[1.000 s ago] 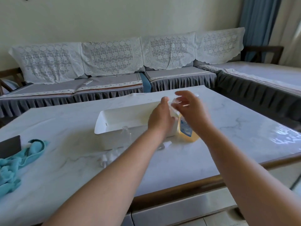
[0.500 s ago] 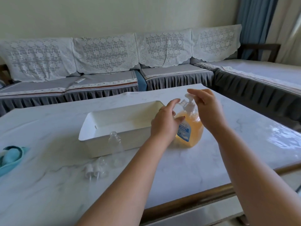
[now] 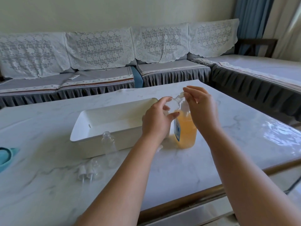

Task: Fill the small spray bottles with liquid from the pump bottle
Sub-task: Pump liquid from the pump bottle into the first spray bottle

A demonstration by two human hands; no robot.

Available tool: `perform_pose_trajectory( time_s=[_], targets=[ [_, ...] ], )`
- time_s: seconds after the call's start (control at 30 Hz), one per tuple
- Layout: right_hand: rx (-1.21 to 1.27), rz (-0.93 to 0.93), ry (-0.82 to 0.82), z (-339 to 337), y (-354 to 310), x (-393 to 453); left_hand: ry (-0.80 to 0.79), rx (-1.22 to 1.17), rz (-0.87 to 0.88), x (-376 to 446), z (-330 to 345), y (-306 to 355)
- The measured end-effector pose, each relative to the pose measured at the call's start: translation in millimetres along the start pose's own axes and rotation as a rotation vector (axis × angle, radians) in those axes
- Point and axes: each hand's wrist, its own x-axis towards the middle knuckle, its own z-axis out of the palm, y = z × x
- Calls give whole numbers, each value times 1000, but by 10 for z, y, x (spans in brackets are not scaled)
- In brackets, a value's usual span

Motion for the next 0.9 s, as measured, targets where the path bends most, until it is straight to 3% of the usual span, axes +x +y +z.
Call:
perform_pose_trajectory(
  time_s=[0.37,0.9],
  targets=[
    [57,48,-20,96,-48,-13,-90,14,-4,-26,-154,-41],
    [70,-41,73,137,67,-128,24,165,22,-51,-100,33]
  ],
)
